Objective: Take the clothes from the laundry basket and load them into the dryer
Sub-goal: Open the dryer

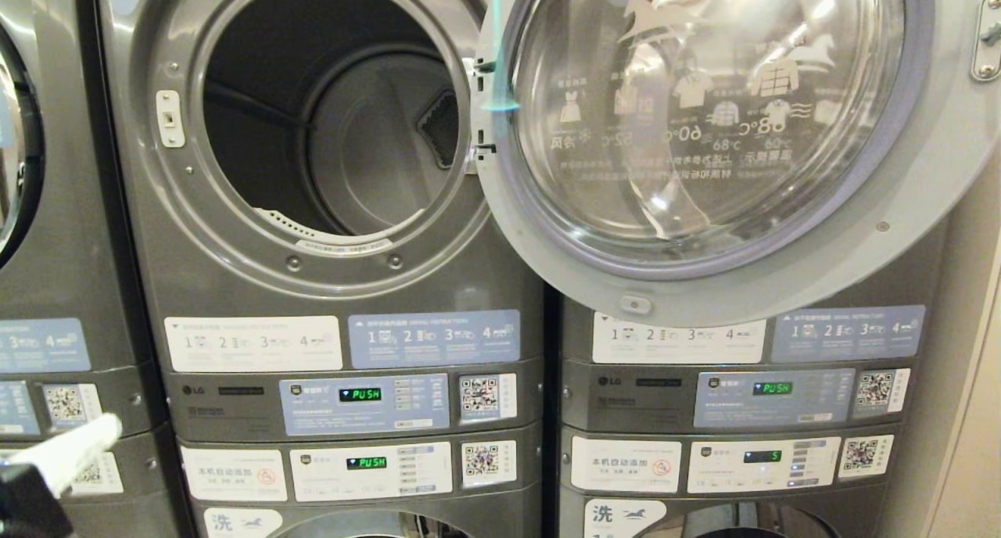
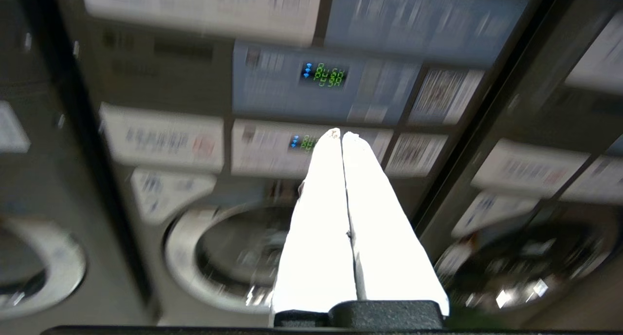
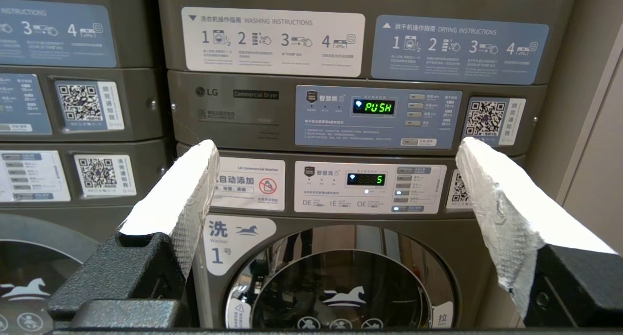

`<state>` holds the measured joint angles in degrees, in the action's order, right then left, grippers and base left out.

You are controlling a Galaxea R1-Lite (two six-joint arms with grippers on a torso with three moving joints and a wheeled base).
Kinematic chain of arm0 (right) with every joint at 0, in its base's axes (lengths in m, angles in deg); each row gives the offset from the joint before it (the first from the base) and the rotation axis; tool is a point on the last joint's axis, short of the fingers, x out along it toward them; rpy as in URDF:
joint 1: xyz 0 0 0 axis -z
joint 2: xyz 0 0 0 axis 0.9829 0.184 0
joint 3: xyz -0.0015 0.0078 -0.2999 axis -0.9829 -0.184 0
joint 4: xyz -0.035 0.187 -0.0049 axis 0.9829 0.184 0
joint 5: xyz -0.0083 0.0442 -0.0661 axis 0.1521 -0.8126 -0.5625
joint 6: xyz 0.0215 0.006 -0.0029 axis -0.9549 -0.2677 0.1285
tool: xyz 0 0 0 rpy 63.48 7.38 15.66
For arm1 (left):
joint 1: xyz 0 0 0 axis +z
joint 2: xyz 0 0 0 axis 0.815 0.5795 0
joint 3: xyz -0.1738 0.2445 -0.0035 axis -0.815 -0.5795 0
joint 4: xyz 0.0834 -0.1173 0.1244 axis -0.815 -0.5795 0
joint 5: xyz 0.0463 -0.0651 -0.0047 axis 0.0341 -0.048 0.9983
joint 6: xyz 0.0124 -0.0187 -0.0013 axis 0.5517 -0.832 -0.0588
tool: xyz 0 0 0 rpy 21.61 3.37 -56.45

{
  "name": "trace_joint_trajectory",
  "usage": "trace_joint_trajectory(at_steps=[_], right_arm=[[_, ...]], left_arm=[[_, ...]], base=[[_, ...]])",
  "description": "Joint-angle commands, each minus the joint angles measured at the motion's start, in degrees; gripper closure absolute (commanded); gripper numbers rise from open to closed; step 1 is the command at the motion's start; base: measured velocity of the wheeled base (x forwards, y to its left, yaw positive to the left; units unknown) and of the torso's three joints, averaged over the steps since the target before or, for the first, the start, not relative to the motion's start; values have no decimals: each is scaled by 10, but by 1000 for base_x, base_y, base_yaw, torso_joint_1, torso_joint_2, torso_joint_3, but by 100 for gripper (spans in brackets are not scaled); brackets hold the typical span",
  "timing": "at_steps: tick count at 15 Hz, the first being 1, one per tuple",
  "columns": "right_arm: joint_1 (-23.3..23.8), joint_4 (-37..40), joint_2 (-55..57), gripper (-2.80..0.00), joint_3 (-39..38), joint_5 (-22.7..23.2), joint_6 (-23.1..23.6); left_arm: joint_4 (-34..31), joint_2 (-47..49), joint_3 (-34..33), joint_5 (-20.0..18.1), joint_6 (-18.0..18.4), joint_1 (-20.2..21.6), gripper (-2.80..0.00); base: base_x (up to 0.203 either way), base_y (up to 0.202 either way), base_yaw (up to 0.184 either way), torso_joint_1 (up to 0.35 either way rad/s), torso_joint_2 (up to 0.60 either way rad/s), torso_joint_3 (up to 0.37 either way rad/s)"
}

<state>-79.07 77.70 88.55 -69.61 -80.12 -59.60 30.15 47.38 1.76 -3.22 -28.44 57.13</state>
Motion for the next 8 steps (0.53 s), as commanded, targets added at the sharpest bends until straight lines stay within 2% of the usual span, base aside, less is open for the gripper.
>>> trace_joint_trajectory(at_steps=[1, 3, 5, 8], right_arm=[[0, 0, 0, -280, 0, 0, 1], [0, 0, 0, -280, 0, 0, 0], [0, 0, 0, -280, 1, 0, 0], [0, 0, 0, -280, 0, 0, 0]], left_arm=[[-20, -110, -87, 4, 37, 5, 0], [-71, -139, -147, 39, 80, 12, 0], [-92, -192, -176, 43, 88, 5, 0], [-99, -295, -181, 40, 94, -32, 0]], base=[[0, 0, 0, 0, 0, 0], [0, 0, 0, 0, 0, 0], [0, 0, 0, 0, 0, 0], [0, 0, 0, 0, 0, 0]])
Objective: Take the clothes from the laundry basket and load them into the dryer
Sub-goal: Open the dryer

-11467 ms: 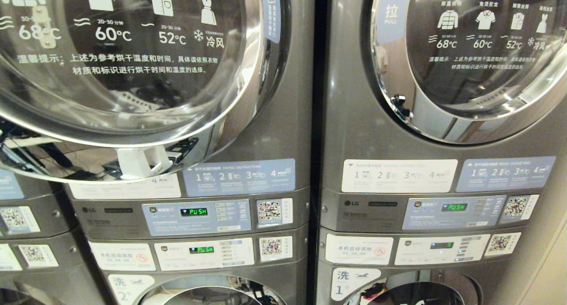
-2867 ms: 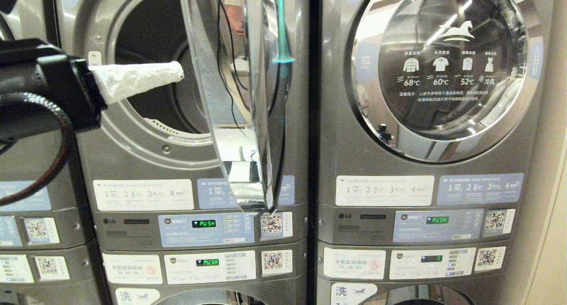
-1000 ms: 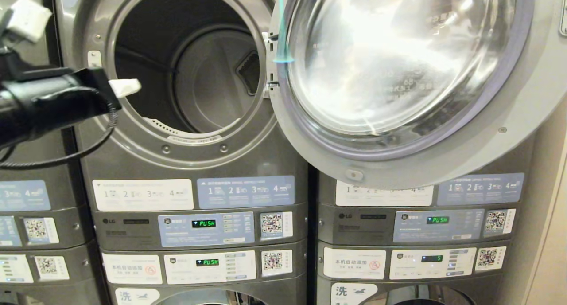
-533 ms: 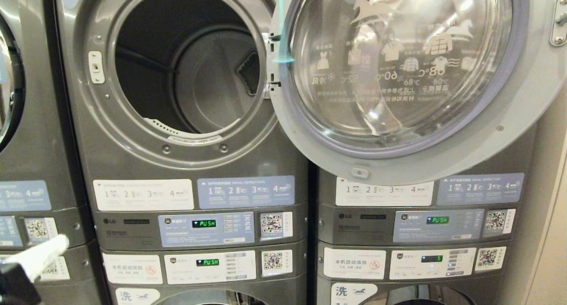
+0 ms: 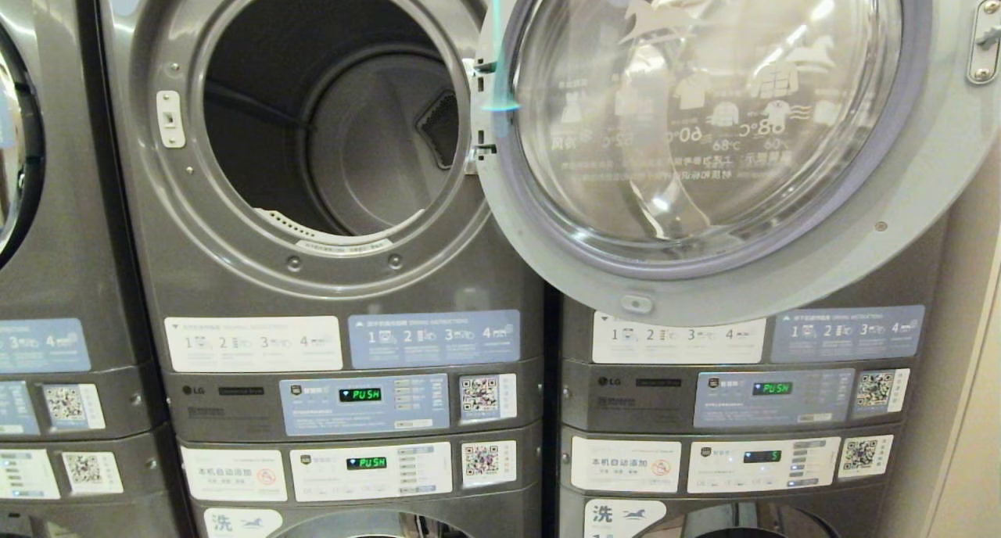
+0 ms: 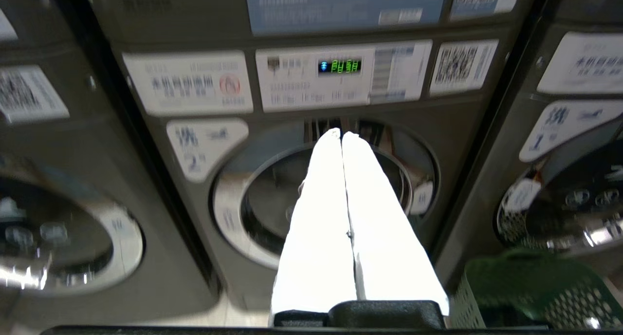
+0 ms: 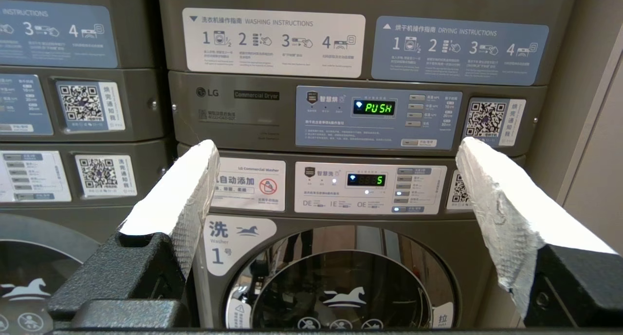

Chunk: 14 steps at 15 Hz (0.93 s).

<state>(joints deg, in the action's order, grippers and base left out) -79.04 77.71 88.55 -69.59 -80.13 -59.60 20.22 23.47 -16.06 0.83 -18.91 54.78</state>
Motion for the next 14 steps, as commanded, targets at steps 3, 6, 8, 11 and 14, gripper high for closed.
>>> trace_joint_trajectory(at_steps=[3, 6, 8, 11, 14], right_arm=[[0, -1, 0, -280, 0, 0, 0], [0, 0, 0, -280, 0, 0, -2], [0, 0, 0, -280, 0, 0, -1], [0, 0, 0, -280, 0, 0, -2], [0, -1, 0, -280, 0, 0, -1]], left_arm=[[-4, -176, -2, 2, 20, -3, 0], [2, -228, -6, 3, 28, 0, 0], [3, -228, -6, 5, 9, 0, 0], [3, -228, -6, 5, 3, 0, 0], [3, -228, -6, 9, 3, 0, 0]], base=[[0, 0, 0, 0, 0, 0], [0, 0, 0, 0, 0, 0], [0, 0, 0, 0, 0, 0], [0, 0, 0, 0, 0, 0], [0, 0, 0, 0, 0, 0]])
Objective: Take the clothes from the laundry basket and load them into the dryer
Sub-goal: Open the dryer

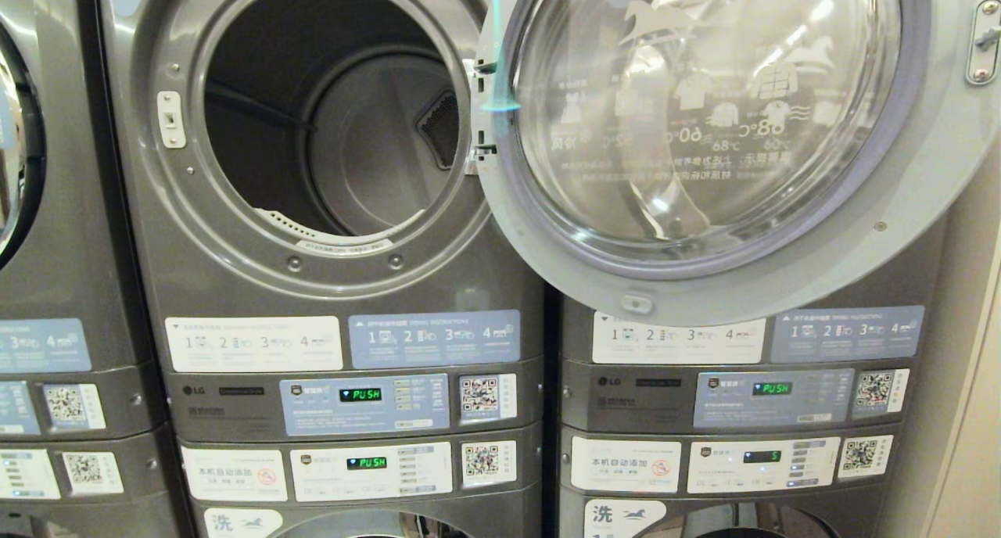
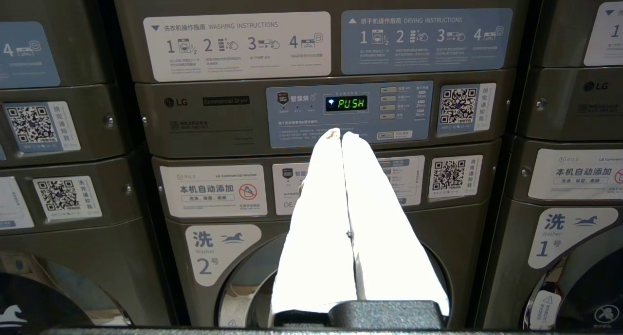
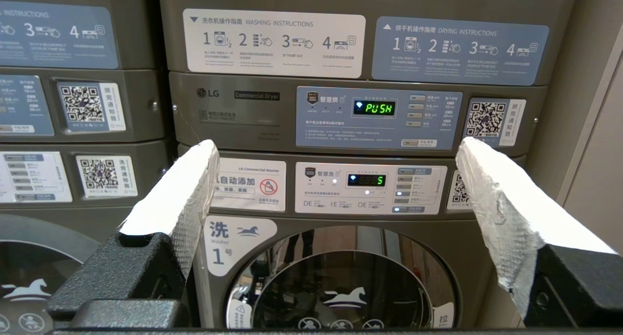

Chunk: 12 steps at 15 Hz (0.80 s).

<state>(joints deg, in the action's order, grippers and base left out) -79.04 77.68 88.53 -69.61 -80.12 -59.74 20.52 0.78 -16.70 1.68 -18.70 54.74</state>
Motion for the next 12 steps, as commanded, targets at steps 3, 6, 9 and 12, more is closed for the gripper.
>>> trace_joint_trajectory(at_steps=[3, 6, 9, 12], right_arm=[[0, 0, 0, -280, 0, 0, 0], [0, 0, 0, -280, 1, 0, 0], [0, 0, 0, -280, 0, 0, 1], [0, 0, 0, -280, 1, 0, 1]], left_arm=[[0, -1, 0, 0, 1, 0, 0], [0, -1, 0, 0, 1, 0, 0], [0, -1, 0, 0, 1, 0, 0], [0, -1, 0, 0, 0, 0, 0]], base=[[0, 0, 0, 0, 0, 0], [0, 0, 0, 0, 0, 0], [0, 0, 0, 0, 0, 0], [0, 0, 0, 0, 0, 0]])
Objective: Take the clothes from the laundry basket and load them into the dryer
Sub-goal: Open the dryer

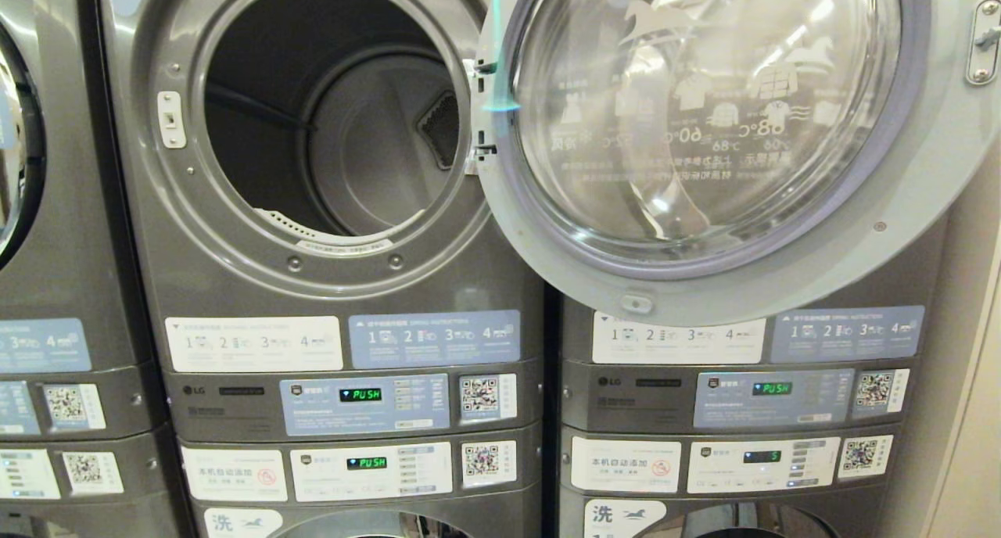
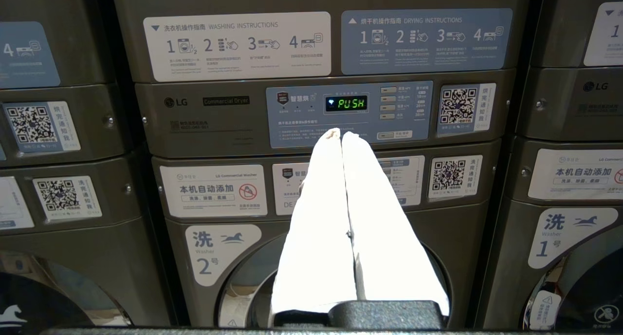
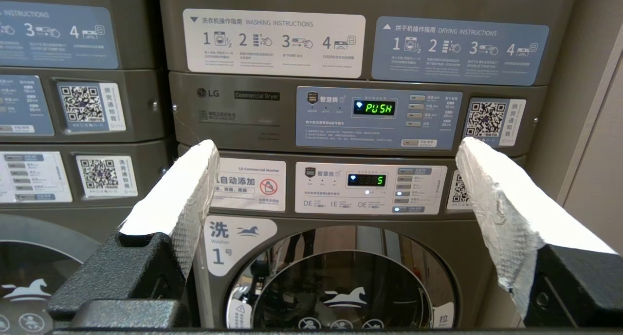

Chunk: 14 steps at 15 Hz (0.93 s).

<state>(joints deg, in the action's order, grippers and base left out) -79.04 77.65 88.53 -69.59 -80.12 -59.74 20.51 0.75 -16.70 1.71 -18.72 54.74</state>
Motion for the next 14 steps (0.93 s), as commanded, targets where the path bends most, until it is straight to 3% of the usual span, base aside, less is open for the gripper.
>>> trace_joint_trajectory(at_steps=[1, 14], right_arm=[[0, 0, 0, -280, 0, 0, 0], [0, 0, 0, -280, 0, 0, 1]], left_arm=[[0, -1, 0, 0, 1, 0, 0], [0, -1, 0, 0, 1, 0, 0]], base=[[0, 0, 0, 0, 0, 0], [0, 0, 0, 0, 0, 0]])
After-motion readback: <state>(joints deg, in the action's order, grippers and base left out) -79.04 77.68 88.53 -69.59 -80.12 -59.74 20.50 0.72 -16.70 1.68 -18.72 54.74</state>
